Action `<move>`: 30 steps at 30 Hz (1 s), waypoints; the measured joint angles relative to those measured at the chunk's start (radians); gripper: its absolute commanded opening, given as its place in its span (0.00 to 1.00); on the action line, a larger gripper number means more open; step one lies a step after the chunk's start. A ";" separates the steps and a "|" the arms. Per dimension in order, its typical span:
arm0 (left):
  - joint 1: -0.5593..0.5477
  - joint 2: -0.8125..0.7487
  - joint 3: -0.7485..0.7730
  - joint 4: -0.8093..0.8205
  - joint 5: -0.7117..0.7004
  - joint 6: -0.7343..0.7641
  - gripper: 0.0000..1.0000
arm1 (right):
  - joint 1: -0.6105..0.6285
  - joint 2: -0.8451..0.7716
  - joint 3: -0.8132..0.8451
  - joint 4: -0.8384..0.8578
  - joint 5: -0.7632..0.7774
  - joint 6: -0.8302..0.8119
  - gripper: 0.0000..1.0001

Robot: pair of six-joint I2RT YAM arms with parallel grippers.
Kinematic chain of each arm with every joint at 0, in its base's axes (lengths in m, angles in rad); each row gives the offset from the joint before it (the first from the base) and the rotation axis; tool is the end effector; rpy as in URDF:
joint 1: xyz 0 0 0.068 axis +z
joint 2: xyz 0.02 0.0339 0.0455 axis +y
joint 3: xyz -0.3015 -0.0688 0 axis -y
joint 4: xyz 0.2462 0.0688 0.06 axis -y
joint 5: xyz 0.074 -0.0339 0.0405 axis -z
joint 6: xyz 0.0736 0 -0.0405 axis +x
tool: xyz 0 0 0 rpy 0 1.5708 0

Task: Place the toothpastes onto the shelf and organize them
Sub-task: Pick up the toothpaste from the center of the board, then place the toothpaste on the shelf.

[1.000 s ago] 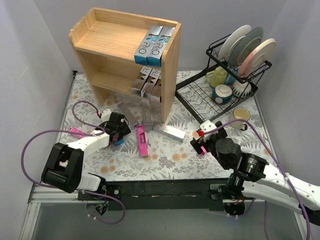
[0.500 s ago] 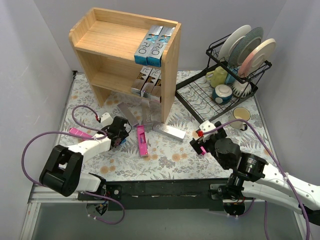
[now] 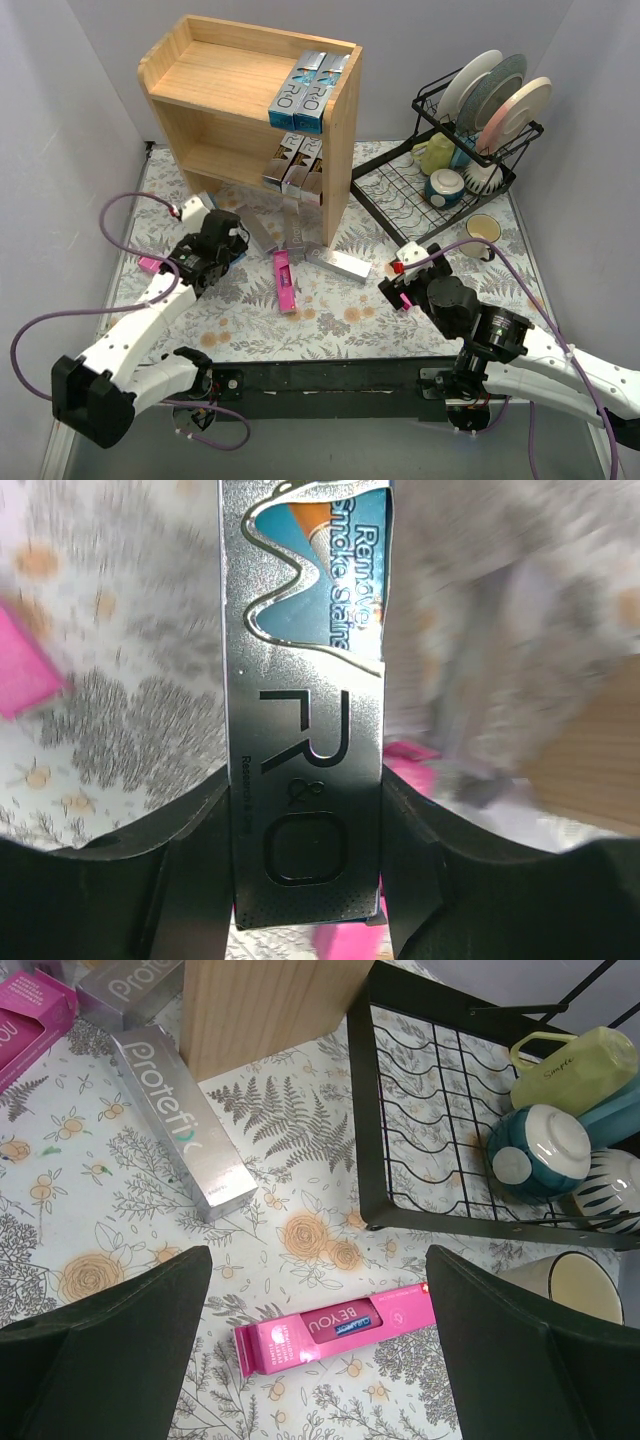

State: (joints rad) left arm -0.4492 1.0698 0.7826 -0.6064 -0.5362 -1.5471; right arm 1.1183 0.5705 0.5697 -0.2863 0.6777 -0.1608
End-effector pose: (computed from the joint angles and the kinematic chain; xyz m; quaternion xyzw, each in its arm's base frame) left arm 0.2094 -0.0592 0.2588 -0.5496 0.7300 -0.1338 0.3836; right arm 0.1020 0.1043 0.2989 -0.2912 0.7249 0.0238 0.6238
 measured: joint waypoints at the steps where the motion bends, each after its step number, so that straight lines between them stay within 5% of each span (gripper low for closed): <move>1: 0.000 -0.027 0.044 -0.023 -0.006 0.022 0.38 | 0.000 0.000 -0.002 0.001 0.000 0.000 0.96; 14: 0.000 -0.062 0.730 -0.201 0.032 0.380 0.37 | 0.000 -0.008 -0.011 0.003 0.000 0.000 0.96; 22: 0.000 0.173 1.106 -0.174 0.132 0.588 0.37 | 0.000 -0.008 -0.011 0.005 0.000 0.000 0.96; 30: 0.000 0.395 1.251 -0.117 0.245 0.748 0.44 | 0.000 -0.008 -0.011 0.005 0.000 0.000 0.96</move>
State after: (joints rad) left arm -0.4488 1.4647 2.0335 -0.7238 -0.2916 -0.7986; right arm 1.1183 0.5621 0.5587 -0.2813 0.6781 -0.1608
